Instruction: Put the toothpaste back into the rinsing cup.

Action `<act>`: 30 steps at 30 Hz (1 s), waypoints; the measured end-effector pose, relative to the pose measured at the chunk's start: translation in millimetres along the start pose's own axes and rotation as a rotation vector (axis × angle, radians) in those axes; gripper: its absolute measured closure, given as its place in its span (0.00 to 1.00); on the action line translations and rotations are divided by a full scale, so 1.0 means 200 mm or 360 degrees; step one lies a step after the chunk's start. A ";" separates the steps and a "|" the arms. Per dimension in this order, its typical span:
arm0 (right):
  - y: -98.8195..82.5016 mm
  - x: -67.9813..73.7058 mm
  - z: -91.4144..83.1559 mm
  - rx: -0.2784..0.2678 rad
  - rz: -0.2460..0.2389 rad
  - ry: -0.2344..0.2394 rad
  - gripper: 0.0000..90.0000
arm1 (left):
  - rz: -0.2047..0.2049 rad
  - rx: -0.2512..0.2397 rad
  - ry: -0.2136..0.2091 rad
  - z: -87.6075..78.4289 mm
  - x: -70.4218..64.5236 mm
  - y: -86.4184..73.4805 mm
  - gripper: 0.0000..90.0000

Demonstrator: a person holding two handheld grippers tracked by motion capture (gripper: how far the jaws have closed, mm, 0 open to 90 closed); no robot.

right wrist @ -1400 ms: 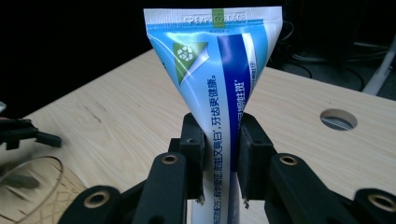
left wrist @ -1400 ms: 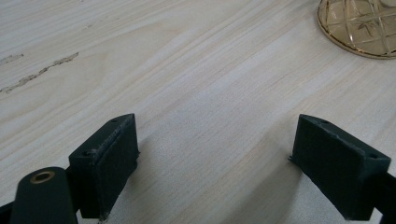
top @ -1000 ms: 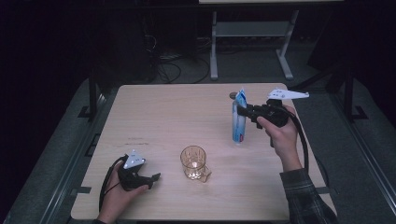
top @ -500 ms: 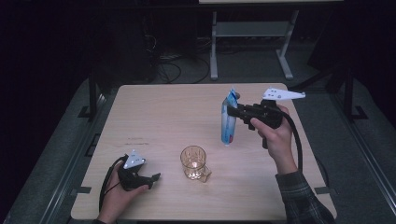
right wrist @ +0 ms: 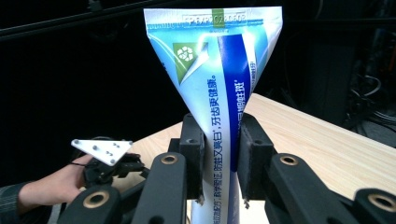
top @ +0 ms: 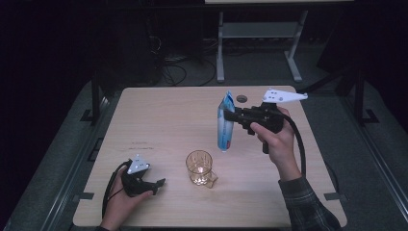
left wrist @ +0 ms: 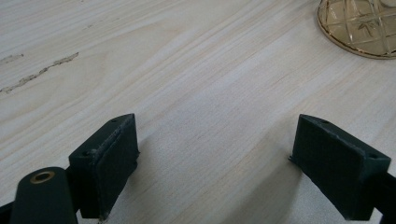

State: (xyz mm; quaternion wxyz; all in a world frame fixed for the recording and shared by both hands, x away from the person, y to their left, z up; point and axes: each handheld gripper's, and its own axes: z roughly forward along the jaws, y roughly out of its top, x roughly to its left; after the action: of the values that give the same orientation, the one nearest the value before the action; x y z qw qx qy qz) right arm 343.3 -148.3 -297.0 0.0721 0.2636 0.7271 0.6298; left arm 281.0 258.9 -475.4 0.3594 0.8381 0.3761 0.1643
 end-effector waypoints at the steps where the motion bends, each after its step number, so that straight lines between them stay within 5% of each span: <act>1: 0.00 0.01 0.01 0.0006 -0.0004 0.0010 0.82 | -0.0002 0.0000 -0.0002 0.00 0.00 0.00 0.15; 30: 0.01 0.16 0.21 0.0126 -0.0101 0.0178 0.82 | 0.0001 0.0001 0.0000 0.00 0.00 0.00 0.15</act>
State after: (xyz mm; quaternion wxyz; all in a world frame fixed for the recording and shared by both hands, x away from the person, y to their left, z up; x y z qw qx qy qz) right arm 335.2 -96.4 -297.1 0.0407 0.2075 0.7624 0.6117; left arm 281.0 258.9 -475.4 0.3592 0.8383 0.3759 0.1643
